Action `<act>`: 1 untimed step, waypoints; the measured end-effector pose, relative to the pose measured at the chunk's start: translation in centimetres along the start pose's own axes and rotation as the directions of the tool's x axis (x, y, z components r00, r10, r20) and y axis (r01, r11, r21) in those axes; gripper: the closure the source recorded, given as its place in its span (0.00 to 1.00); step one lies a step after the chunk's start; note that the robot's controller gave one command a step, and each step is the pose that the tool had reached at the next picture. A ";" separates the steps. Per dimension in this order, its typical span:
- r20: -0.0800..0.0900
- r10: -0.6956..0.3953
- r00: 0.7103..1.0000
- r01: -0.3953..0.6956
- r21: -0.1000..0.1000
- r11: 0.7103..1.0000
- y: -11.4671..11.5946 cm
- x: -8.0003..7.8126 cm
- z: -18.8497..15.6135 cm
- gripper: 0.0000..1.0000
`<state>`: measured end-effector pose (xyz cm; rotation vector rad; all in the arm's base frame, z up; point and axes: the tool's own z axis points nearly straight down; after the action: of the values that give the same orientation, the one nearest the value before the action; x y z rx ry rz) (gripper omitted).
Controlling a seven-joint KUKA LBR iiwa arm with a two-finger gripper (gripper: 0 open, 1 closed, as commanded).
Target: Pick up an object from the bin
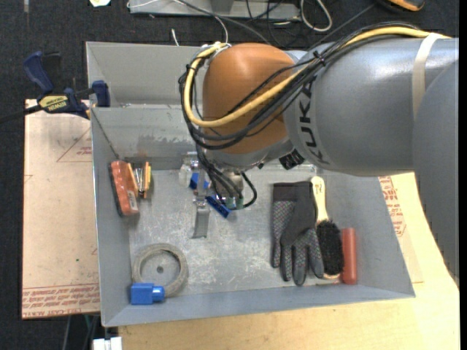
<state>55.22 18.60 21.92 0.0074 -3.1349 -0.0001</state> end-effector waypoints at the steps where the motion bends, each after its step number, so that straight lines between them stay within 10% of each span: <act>1: 0.008 0.004 1.000 -0.004 -0.001 1.000 -0.1 -0.1 -0.5 0.00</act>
Offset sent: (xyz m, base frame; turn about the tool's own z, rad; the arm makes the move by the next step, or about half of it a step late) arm -0.0098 -0.0328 0.0489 -0.0905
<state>55.36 18.49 22.41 0.0015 -3.1425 -0.0023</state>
